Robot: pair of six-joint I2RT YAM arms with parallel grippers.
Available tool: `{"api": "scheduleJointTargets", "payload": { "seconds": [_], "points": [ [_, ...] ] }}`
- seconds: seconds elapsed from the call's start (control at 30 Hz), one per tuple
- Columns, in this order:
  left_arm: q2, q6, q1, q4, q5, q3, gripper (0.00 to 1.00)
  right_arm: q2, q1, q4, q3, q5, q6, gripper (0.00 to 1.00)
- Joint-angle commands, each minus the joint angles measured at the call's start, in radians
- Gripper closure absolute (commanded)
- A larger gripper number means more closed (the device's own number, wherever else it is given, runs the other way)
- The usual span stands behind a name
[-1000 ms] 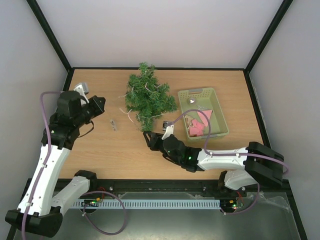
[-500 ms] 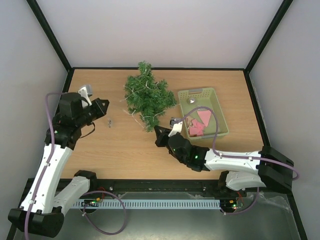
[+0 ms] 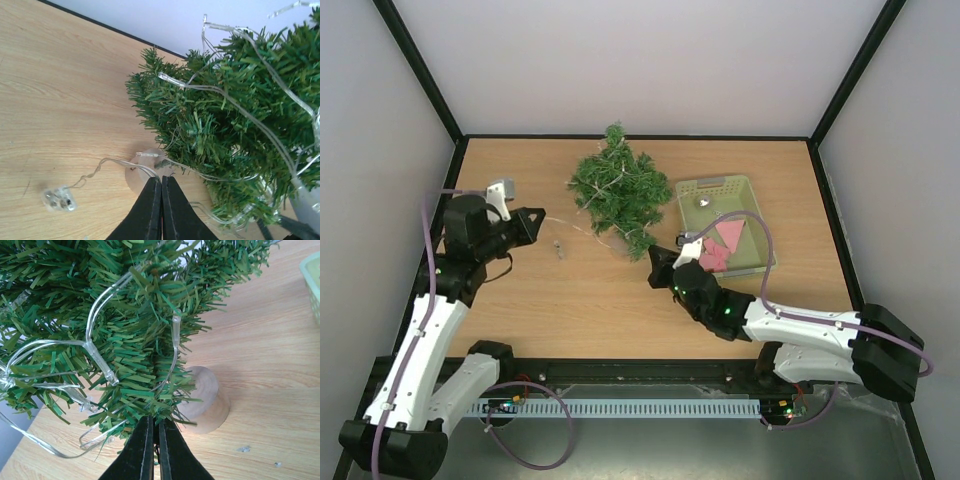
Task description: Decorate the small christmas tree
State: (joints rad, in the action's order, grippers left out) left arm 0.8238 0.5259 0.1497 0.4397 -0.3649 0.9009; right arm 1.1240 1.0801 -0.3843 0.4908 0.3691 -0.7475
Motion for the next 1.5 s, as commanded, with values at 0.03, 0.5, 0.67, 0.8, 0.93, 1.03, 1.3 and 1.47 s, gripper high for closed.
{"api": "scheduleJointTargets", "payload": {
  "seconds": [0.03, 0.5, 0.67, 0.8, 0.93, 1.03, 1.3, 1.47],
  "points": [
    [-0.068, -0.128, -0.004, -0.138, -0.045, -0.100, 0.98, -0.026, -0.023, 0.017, -0.004, 0.019, 0.074, 0.98],
    [-0.067, -0.161, -0.004, -0.400, -0.143, -0.192, 0.98, -0.017, -0.097, 0.016, 0.027, 0.015, 0.208, 0.98],
    [-0.081, -0.191, -0.004, -0.484, -0.167, -0.273, 0.98, -0.001, -0.154, 0.005, 0.038, -0.014, 0.248, 0.98],
    [-0.067, -0.233, -0.004, -0.519, -0.184, -0.283, 0.98, 0.004, -0.182, -0.005, 0.046, -0.017, 0.273, 0.98],
    [-0.054, -0.291, -0.004, -0.523, -0.228, -0.276, 0.98, 0.005, -0.215, -0.008, 0.055, -0.025, 0.289, 0.98],
    [-0.036, -0.329, -0.002, -0.516, -0.244, -0.278, 0.98, 0.004, -0.228, -0.008, 0.067, -0.018, 0.310, 0.98],
    [0.010, -0.280, 0.011, -0.512, -0.264, -0.319, 0.98, 0.010, -0.240, -0.008, 0.085, -0.027, 0.323, 0.98],
    [0.005, -0.234, 0.020, -0.568, -0.234, -0.369, 0.98, 0.018, -0.242, -0.015, 0.081, -0.008, 0.335, 0.98]
  ]
}}
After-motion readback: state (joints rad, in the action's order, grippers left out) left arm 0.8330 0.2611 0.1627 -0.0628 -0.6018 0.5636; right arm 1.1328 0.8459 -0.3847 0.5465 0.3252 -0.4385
